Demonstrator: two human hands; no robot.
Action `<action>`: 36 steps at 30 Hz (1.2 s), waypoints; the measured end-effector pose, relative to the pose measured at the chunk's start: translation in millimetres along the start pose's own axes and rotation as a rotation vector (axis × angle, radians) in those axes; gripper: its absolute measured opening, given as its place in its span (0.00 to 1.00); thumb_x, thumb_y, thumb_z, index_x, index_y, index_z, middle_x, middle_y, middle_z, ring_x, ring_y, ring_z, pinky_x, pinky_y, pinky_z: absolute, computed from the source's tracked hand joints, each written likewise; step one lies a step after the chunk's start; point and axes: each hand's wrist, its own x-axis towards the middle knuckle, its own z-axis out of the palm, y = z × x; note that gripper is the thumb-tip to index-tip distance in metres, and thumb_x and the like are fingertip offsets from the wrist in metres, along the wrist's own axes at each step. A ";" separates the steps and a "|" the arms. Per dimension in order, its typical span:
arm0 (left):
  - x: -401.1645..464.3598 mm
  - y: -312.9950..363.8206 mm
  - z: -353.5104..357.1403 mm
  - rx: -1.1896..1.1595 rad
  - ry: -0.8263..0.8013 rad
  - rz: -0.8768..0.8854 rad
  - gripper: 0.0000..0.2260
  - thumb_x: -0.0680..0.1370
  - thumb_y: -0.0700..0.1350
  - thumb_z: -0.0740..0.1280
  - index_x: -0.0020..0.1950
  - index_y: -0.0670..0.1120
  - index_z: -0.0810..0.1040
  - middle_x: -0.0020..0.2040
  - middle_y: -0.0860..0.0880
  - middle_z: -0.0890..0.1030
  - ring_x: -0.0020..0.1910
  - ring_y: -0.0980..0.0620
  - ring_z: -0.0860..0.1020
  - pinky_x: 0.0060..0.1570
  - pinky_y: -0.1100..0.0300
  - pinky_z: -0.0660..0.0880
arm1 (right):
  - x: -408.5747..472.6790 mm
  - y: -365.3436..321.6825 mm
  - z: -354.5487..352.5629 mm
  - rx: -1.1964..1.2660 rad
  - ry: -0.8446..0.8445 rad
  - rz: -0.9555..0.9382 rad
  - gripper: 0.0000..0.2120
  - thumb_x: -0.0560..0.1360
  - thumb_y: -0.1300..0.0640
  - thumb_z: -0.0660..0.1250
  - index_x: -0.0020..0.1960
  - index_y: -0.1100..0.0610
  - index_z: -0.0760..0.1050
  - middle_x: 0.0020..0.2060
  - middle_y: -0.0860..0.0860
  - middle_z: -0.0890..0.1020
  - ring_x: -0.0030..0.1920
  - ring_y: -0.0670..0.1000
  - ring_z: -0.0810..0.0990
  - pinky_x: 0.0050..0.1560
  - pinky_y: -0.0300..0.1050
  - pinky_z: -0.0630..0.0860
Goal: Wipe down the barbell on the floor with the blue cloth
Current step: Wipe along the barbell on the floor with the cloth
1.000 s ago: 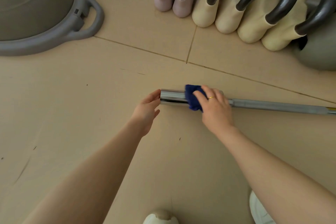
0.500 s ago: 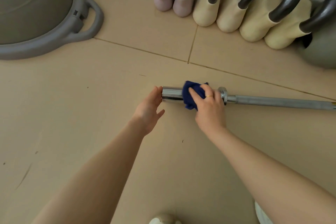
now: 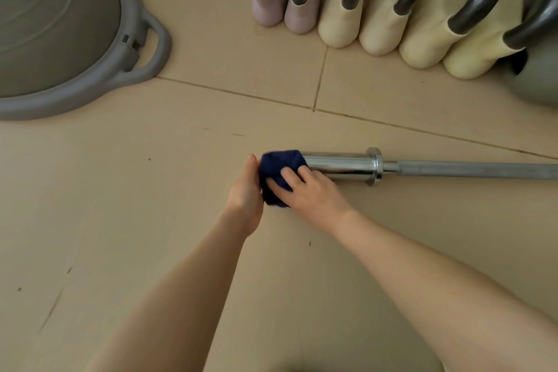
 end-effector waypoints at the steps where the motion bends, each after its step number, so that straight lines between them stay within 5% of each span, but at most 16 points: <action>1: 0.3 -0.6 0.6 0.050 0.006 0.016 0.22 0.82 0.55 0.47 0.65 0.47 0.73 0.65 0.49 0.76 0.66 0.53 0.71 0.68 0.56 0.62 | -7.4 13.9 2.4 -0.064 -0.012 -0.133 0.18 0.70 0.62 0.61 0.54 0.48 0.80 0.51 0.53 0.74 0.36 0.52 0.77 0.31 0.42 0.73; 3: -0.7 0.0 2.1 0.160 0.006 0.048 0.21 0.82 0.55 0.45 0.65 0.51 0.73 0.65 0.54 0.75 0.66 0.58 0.69 0.68 0.58 0.55 | -22.5 39.3 1.6 -0.177 -0.070 -0.331 0.15 0.64 0.57 0.70 0.50 0.48 0.81 0.48 0.48 0.81 0.38 0.50 0.78 0.34 0.41 0.74; 5: -1.3 1.5 3.6 0.204 0.008 0.072 0.20 0.82 0.54 0.46 0.65 0.53 0.73 0.64 0.55 0.75 0.65 0.59 0.69 0.67 0.59 0.55 | -36.7 60.0 -2.6 -0.217 -0.084 -0.355 0.10 0.68 0.59 0.64 0.43 0.50 0.82 0.42 0.47 0.82 0.36 0.51 0.77 0.33 0.41 0.72; 8: 0.5 2.6 5.9 0.233 0.024 0.085 0.20 0.82 0.55 0.50 0.67 0.50 0.72 0.66 0.55 0.74 0.66 0.58 0.69 0.66 0.60 0.59 | -48.7 76.3 -6.4 -0.287 -0.056 -0.303 0.20 0.74 0.66 0.53 0.34 0.55 0.81 0.35 0.49 0.80 0.33 0.53 0.74 0.33 0.44 0.68; 11: 3.6 5.5 7.8 0.290 0.044 0.071 0.23 0.80 0.59 0.51 0.70 0.51 0.69 0.68 0.53 0.72 0.69 0.55 0.67 0.67 0.60 0.60 | -42.4 76.1 -12.5 -0.369 -0.161 -0.319 0.03 0.61 0.61 0.71 0.29 0.55 0.81 0.35 0.49 0.79 0.36 0.54 0.70 0.37 0.47 0.59; 14: 3.7 9.5 11.5 0.300 0.052 0.087 0.23 0.81 0.58 0.50 0.70 0.49 0.69 0.67 0.52 0.72 0.68 0.55 0.68 0.68 0.59 0.62 | -28.1 58.5 -7.2 -0.353 -0.197 -0.296 0.03 0.59 0.59 0.74 0.33 0.55 0.83 0.39 0.48 0.80 0.39 0.54 0.72 0.40 0.47 0.62; 20: -0.6 5.7 8.3 0.303 0.037 0.123 0.21 0.82 0.55 0.48 0.68 0.50 0.72 0.65 0.53 0.75 0.65 0.58 0.70 0.62 0.60 0.64 | -11.0 48.8 -2.5 -0.190 -0.003 -0.377 0.17 0.72 0.65 0.55 0.37 0.50 0.79 0.44 0.48 0.82 0.39 0.52 0.76 0.45 0.45 0.68; 26: -2.4 3.5 5.3 0.291 0.078 0.122 0.17 0.82 0.49 0.51 0.61 0.49 0.76 0.60 0.52 0.78 0.62 0.57 0.73 0.57 0.58 0.69 | -62.6 84.7 -20.7 -0.214 -0.110 -0.381 0.14 0.65 0.63 0.59 0.27 0.54 0.78 0.37 0.52 0.81 0.35 0.55 0.75 0.42 0.47 0.67; 29: -1.2 4.1 4.5 0.259 0.146 0.102 0.13 0.80 0.44 0.54 0.54 0.47 0.78 0.54 0.50 0.80 0.57 0.55 0.76 0.54 0.58 0.71 | -56.6 58.5 -22.9 -0.159 -0.126 -0.307 0.07 0.61 0.62 0.67 0.26 0.53 0.77 0.37 0.51 0.81 0.35 0.54 0.77 0.38 0.44 0.73; 32: -3.0 -3.5 1.4 0.289 0.164 0.111 0.13 0.80 0.45 0.53 0.53 0.46 0.78 0.54 0.50 0.81 0.57 0.55 0.76 0.55 0.58 0.72 | -33.3 29.4 -24.4 0.032 -0.014 -0.193 0.10 0.64 0.61 0.60 0.30 0.52 0.78 0.42 0.51 0.82 0.37 0.54 0.78 0.38 0.44 0.73; 34: -5.3 -10.8 -2.9 0.278 0.153 0.099 0.15 0.81 0.47 0.52 0.54 0.44 0.78 0.54 0.49 0.81 0.57 0.55 0.77 0.55 0.58 0.72 | -16.0 12.7 -30.3 0.153 0.020 -0.008 0.06 0.59 0.58 0.71 0.36 0.52 0.80 0.43 0.52 0.81 0.39 0.55 0.78 0.40 0.44 0.73; 36: -7.9 -15.8 -6.6 0.227 0.137 0.084 0.18 0.82 0.48 0.51 0.49 0.44 0.79 0.51 0.48 0.82 0.54 0.55 0.78 0.55 0.59 0.73 | -6.0 -1.3 -32.1 0.347 0.023 0.292 0.18 0.52 0.58 0.78 0.41 0.53 0.81 0.43 0.54 0.79 0.38 0.58 0.77 0.38 0.45 0.72</action>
